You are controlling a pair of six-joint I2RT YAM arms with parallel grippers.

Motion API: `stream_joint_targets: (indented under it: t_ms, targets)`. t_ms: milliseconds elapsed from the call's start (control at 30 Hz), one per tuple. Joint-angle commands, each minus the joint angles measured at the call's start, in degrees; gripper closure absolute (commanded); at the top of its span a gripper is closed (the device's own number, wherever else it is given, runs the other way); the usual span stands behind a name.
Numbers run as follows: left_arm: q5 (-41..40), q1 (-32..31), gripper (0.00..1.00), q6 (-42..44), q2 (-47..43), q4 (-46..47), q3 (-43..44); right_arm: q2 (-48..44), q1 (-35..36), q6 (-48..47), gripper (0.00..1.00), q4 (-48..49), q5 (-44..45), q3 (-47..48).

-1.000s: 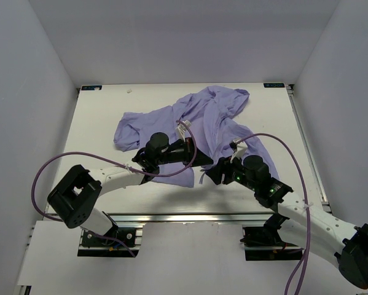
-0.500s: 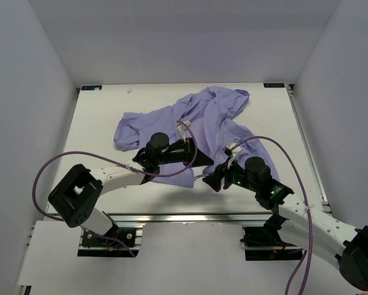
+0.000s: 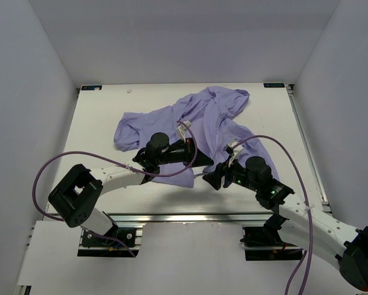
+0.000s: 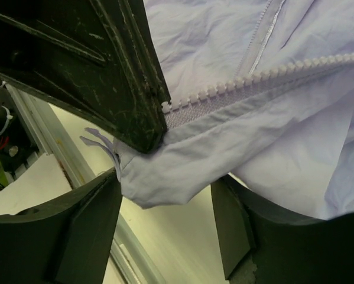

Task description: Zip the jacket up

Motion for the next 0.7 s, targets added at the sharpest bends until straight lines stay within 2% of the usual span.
stream_joint_targets:
  t_ms: [0, 67, 100, 167, 367, 600, 667]
  targets:
    - [-0.44, -0.42, 1.0, 0.67, -0.94, 0.15, -0.31, -3.07, 0.1, 2.3, 0.36, -1.08, -0.27, 2.29]
    - [-0.62, -0.33, 1.0, 0.67, -1.03, -0.02, -0.31, -4.22, 0.1, 2.92, 0.39, -1.08, 0.34, 1.76]
    - [-0.53, -0.33, 1.0, 0.76, -0.94, 0.07, -0.31, -5.27, 0.1, 3.54, 0.46, -0.9, 1.48, 1.41]
    - [-0.53, -0.33, 1.0, 0.93, -1.03, -0.11, -0.22, -5.9, 0.01, 4.24, 0.48, -0.38, 1.84, 0.44]
    - [-0.79, -0.42, 1.0, 1.63, -1.12, -0.72, -0.22, -6.16, 0.01, 4.42, 0.41, -2.04, -0.98, 2.28]
    - [-0.7, -0.42, 1.0, 1.9, -1.55, -0.46, -0.75, -8.79, 0.1, 8.45, 0.37, -2.4, 7.89, 2.63]
    - [-0.97, -0.33, 1.0, 1.99, -1.82, -0.46, -0.75, -9.06, 0.1, 8.81, 0.37, -1.79, 7.9, 2.37]
